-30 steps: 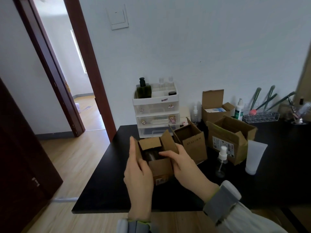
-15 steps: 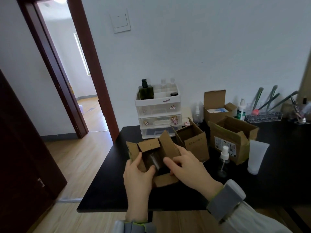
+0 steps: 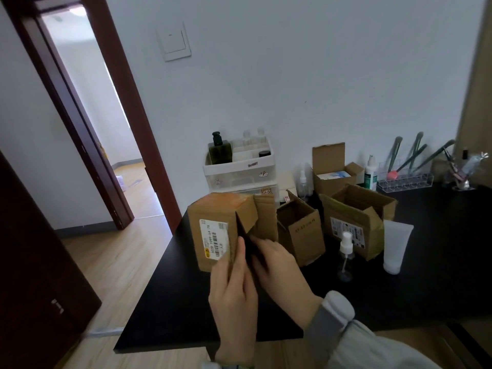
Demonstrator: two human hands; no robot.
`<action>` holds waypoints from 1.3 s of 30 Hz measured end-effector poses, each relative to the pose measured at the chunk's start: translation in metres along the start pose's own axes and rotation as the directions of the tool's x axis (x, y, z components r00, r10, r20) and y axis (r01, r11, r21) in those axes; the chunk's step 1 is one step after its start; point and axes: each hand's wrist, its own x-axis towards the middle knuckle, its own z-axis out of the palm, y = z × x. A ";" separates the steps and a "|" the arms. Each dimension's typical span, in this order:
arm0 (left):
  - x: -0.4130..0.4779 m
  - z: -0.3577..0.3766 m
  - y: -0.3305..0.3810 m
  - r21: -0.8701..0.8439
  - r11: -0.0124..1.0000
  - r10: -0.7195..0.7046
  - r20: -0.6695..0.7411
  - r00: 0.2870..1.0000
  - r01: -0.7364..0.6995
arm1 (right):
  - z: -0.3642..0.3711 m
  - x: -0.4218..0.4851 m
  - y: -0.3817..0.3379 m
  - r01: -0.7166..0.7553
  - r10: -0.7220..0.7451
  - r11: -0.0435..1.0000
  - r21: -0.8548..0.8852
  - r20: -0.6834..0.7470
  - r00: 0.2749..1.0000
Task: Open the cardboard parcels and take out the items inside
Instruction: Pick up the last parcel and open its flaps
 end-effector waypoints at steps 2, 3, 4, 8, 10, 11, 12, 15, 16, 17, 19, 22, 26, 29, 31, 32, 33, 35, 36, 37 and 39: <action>-0.004 0.001 -0.002 -0.022 0.999 0.040 0.033 0.999 -0.040 | 0.004 0.004 -0.001 -0.098 0.098 0.980 0.173 0.006 0.995; -0.004 0.002 -0.002 -0.025 0.999 0.035 0.042 0.999 -0.034 | 0.005 0.005 -0.002 -0.146 0.143 0.959 0.242 0.030 0.989; -0.005 0.002 -0.003 -0.024 0.999 0.024 0.045 0.999 -0.023 | 0.007 0.006 -0.003 -0.196 0.187 0.935 0.296 0.058 0.981; -0.006 0.002 -0.005 0.001 1.000 0.022 0.041 0.999 -0.022 | 0.014 0.006 0.001 -0.256 0.261 0.918 0.302 0.023 0.965; -0.007 0.001 -0.006 -0.004 0.999 0.053 0.048 0.997 -0.053 | 0.015 0.007 -0.001 -0.228 0.238 0.944 0.239 -0.016 0.971; -0.008 0.001 -0.006 -0.002 0.997 0.075 0.051 0.996 -0.075 | 0.015 0.007 -0.003 -0.213 0.224 0.953 0.216 -0.031 0.974; -0.009 0.001 -0.007 0.002 0.996 0.093 0.057 0.994 -0.094 | 0.015 0.007 -0.005 -0.199 0.212 0.958 0.209 -0.042 0.976; -0.008 0.002 -0.008 -0.008 0.992 0.129 0.063 0.990 -0.129 | 0.012 0.008 -0.008 -0.162 0.174 0.968 0.190 -0.044 0.984; -0.008 0.002 -0.007 -0.013 0.991 0.134 0.058 0.989 -0.133 | 0.011 0.007 -0.008 -0.163 0.171 0.973 0.162 -0.035 0.985; -0.008 0.003 -0.007 -0.016 0.990 0.138 0.051 0.989 -0.138 | 0.010 0.006 -0.008 -0.176 0.181 0.977 0.124 -0.030 0.983; -0.008 0.005 -0.007 -0.021 0.988 0.153 0.040 0.987 -0.152 | 0.011 0.005 -0.008 -0.219 0.221 0.975 0.040 -0.048 0.974; -0.011 0.008 -0.009 -0.035 0.986 0.166 0.035 0.986 -0.164 | 0.013 0.009 -0.008 -0.253 0.250 0.966 -0.054 -0.056 0.967; -0.017 0.012 -0.010 -0.057 0.985 0.163 0.033 0.986 -0.161 | 0.018 0.017 -0.007 -0.244 0.243 0.969 -0.029 -0.039 0.969; -0.015 0.013 -0.012 -0.072 0.989 0.134 0.008 0.991 -0.133 | 0.023 0.014 -0.005 -0.201 0.206 0.976 0.084 -0.058 0.977; -0.015 0.014 -0.013 -0.081 0.989 0.126 0.006 0.992 -0.125 | 0.025 0.012 -0.002 -0.184 0.194 0.976 0.116 -0.081 0.978; -0.016 0.014 -0.013 -0.084 0.989 0.122 0.007 0.992 -0.121 | 0.026 0.012 -0.001 -0.171 0.183 0.978 0.122 -0.096 0.978; -0.017 0.014 -0.012 -0.089 0.989 0.120 0.006 0.993 -0.119 | 0.026 0.013 0.000 -0.153 0.166 0.981 0.118 -0.112 0.980; -0.018 0.014 -0.011 -0.098 0.990 0.104 -0.001 0.995 -0.103 | 0.026 0.012 0.001 -0.117 0.132 0.985 0.125 -0.121 0.984; -0.017 0.014 -0.011 -0.102 0.991 0.084 -0.007 0.996 -0.084 | 0.026 0.012 0.001 -0.107 0.126 0.981 0.159 -0.116 0.985; -0.017 0.014 -0.010 -0.108 0.992 0.056 -0.014 0.998 -0.058 | 0.026 0.011 0.002 -0.099 0.124 0.974 0.203 -0.114 0.986; -0.015 0.013 -0.008 -0.123 0.992 0.003 -0.022 1.000 -0.006 | 0.027 0.010 0.003 -0.087 0.125 0.958 0.273 -0.126 0.984</action>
